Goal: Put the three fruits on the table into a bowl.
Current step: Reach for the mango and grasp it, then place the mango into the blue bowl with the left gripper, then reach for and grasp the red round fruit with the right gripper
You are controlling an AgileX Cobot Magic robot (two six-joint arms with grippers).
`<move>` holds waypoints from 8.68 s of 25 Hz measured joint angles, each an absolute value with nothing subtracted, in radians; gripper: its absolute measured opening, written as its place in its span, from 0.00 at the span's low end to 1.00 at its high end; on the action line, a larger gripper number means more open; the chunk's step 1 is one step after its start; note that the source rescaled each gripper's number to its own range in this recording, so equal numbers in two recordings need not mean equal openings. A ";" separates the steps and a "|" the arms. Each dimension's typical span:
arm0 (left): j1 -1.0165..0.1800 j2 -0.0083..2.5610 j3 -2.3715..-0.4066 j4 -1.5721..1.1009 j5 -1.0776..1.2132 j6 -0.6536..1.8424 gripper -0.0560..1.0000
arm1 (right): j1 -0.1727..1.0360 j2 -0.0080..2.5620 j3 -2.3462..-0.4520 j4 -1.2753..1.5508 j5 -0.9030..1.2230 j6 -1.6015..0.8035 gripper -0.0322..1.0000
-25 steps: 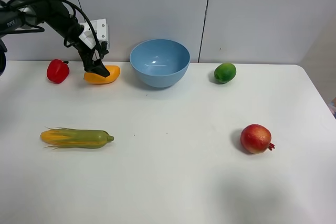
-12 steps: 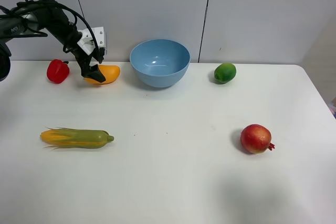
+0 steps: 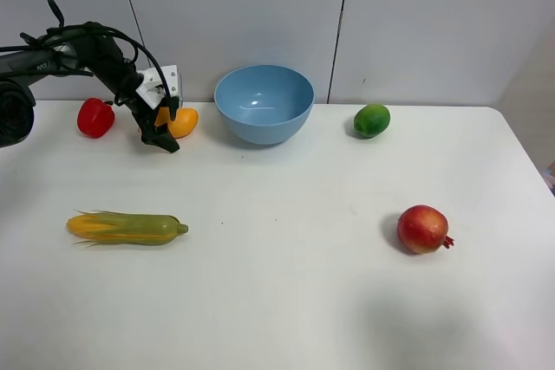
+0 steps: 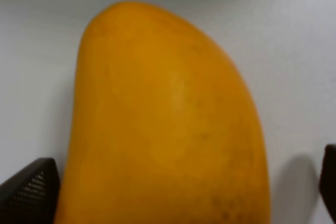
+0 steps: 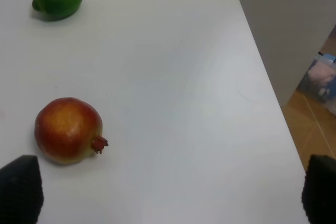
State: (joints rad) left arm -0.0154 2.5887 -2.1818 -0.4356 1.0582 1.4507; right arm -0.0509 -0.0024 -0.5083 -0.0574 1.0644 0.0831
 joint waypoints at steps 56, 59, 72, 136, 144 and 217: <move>-0.402 2.430 -2.180 -0.215 0.706 0.182 0.95 | -0.051 -0.002 -0.508 -0.057 1.064 0.083 1.00; -0.413 2.410 -2.180 -0.218 0.740 0.165 0.98 | -0.051 -0.002 -0.508 -0.057 1.064 0.083 1.00; -0.275 2.129 -2.180 -0.051 1.007 0.247 0.98 | -0.051 -0.002 -0.508 -0.057 1.064 0.083 1.00; 0.186 -0.007 -0.507 -0.074 1.051 0.117 0.98 | -0.051 -0.002 -0.508 -0.057 1.064 0.083 1.00; 0.186 -0.007 -0.507 -0.072 1.051 0.117 0.98 | -0.051 -0.002 -0.508 -0.057 1.064 0.083 1.00; 0.186 -0.007 -0.507 -0.072 1.051 0.116 0.99 | 0.228 1.606 -0.902 0.006 0.803 -0.584 1.00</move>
